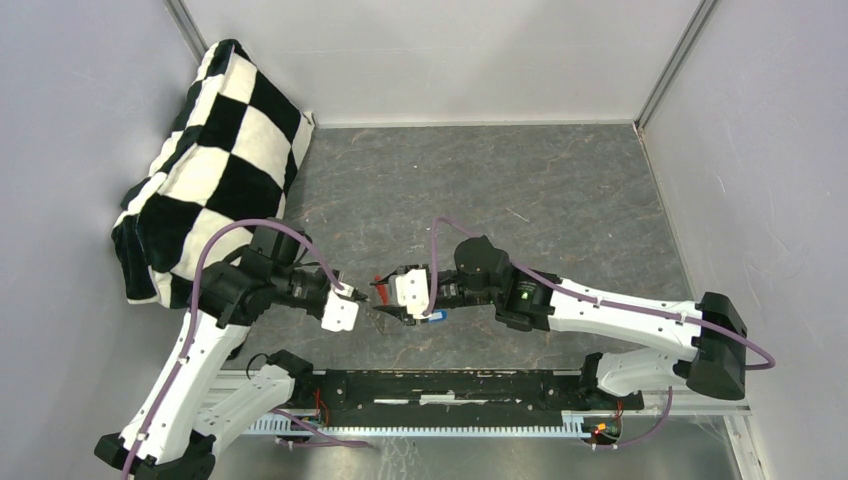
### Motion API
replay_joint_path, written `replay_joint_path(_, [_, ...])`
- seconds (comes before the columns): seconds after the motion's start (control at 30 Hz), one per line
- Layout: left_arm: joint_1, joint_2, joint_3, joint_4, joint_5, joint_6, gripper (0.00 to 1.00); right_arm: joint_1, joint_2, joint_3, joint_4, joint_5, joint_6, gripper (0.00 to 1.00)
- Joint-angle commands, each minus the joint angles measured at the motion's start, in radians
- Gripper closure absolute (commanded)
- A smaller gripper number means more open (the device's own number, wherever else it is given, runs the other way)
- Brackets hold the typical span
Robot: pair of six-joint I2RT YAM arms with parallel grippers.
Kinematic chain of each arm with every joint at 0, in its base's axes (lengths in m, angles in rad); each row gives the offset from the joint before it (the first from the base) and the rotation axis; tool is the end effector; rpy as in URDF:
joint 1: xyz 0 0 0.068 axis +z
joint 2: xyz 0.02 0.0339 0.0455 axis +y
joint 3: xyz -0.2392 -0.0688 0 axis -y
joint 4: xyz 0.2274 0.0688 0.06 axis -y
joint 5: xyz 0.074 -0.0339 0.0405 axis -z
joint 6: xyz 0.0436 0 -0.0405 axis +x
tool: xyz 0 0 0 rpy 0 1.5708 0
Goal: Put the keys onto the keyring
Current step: Adjust the keyring.
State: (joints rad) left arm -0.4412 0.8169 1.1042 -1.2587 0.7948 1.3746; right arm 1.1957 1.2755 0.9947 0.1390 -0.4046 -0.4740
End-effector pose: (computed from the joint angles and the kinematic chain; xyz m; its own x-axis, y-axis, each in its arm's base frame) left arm 0.0919 -0.0778 0.3235 0.5049 0.5213 -0.6880 0.8616 -0.2559 0.4384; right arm 0.0934 0.2840 0.3209 0.4095 -0.1052 -0.9062 -0.9117 -0.0830 -0.4024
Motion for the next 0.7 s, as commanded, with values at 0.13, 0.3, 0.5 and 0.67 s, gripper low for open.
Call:
replay_joint_path(0.13, [-0.006, -0.001, 0.01, 0.054, 0.023, -0.083, 0.98, 0.014, 0.038, 0.08, -0.018, 0.055, 0.003, 0.59])
replay_joint_path(0.3, [-0.005, -0.002, 0.012, 0.067, 0.022, -0.109, 0.98, 0.014, 0.061, 0.106, -0.062, 0.065, -0.001, 0.61])
replay_joint_path(0.5, [-0.005, -0.005, 0.013, 0.078, 0.02, -0.132, 0.98, 0.015, 0.073, 0.119, -0.088, 0.07, -0.002, 0.59])
replay_joint_path(0.67, [-0.005, -0.007, 0.017, 0.078, 0.037, -0.135, 0.98, 0.015, 0.088, 0.138, -0.098, 0.09, 0.002, 0.76])
